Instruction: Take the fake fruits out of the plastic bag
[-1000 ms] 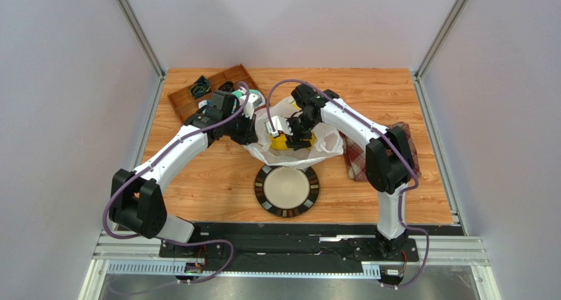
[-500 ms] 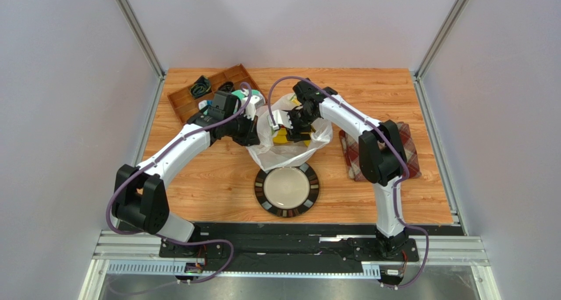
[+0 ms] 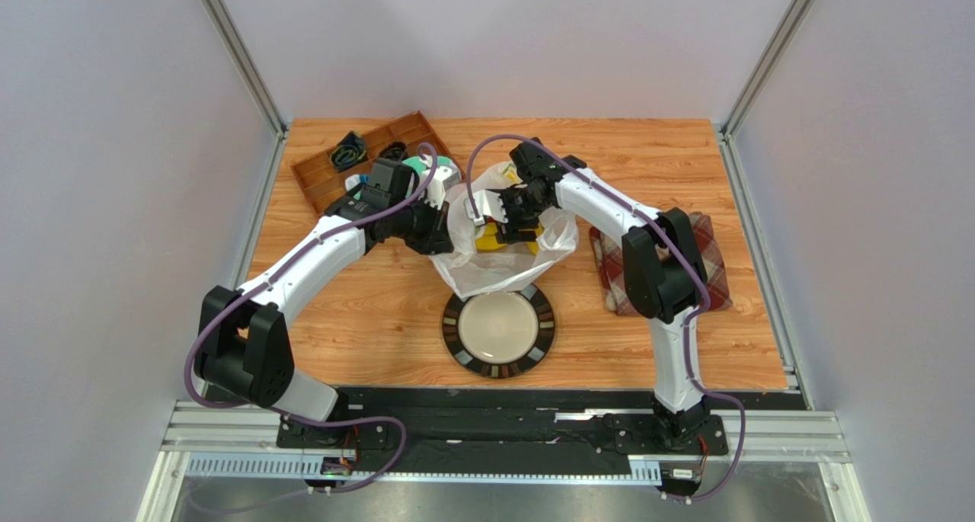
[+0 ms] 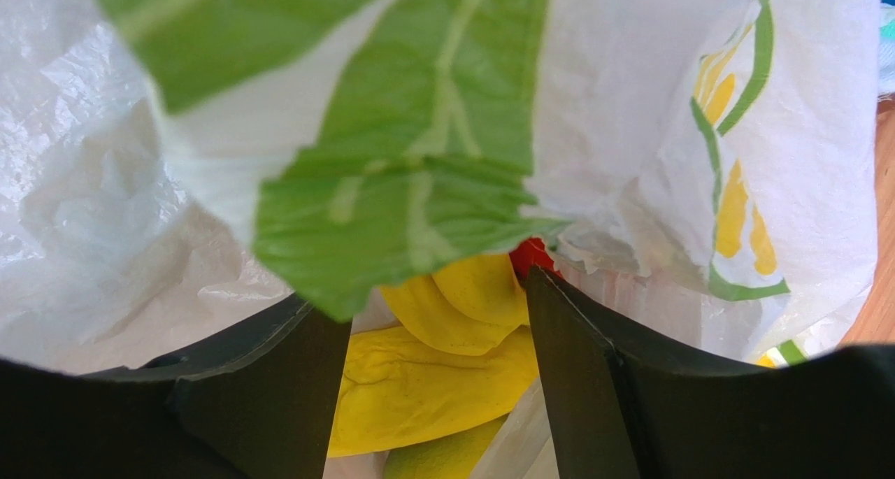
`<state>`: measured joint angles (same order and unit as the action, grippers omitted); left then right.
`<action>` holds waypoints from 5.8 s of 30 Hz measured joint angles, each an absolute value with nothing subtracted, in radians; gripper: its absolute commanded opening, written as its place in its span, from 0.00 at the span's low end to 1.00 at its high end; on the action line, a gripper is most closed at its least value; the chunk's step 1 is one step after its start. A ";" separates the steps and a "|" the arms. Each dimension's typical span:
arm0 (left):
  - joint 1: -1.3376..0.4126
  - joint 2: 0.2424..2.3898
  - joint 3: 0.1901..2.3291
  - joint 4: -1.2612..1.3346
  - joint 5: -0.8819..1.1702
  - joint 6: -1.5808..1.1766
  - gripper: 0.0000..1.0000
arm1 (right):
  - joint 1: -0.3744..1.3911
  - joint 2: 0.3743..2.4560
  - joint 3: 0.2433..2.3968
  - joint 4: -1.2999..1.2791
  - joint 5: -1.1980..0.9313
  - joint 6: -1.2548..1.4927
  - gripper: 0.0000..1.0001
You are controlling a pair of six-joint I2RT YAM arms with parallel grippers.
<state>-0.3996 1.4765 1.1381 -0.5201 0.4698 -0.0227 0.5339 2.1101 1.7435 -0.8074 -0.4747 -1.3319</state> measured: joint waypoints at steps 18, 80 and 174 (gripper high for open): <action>-0.400 1.477 1.138 -0.516 0.478 -0.025 0.00 | 0.529 2.235 1.933 -1.043 -0.474 -1.411 0.08; -0.327 1.596 1.373 -0.397 0.308 -0.152 0.00 | 0.915 1.742 1.426 -0.991 -0.435 -0.141 0.11; -0.485 1.426 1.202 -0.486 0.473 -0.122 0.00 | 0.453 1.908 1.658 -0.934 -0.273 -0.261 0.14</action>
<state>-0.4847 1.4258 1.2018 -0.4862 0.4732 -0.1223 0.4526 1.9076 1.6581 -0.9337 -0.2726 -0.2607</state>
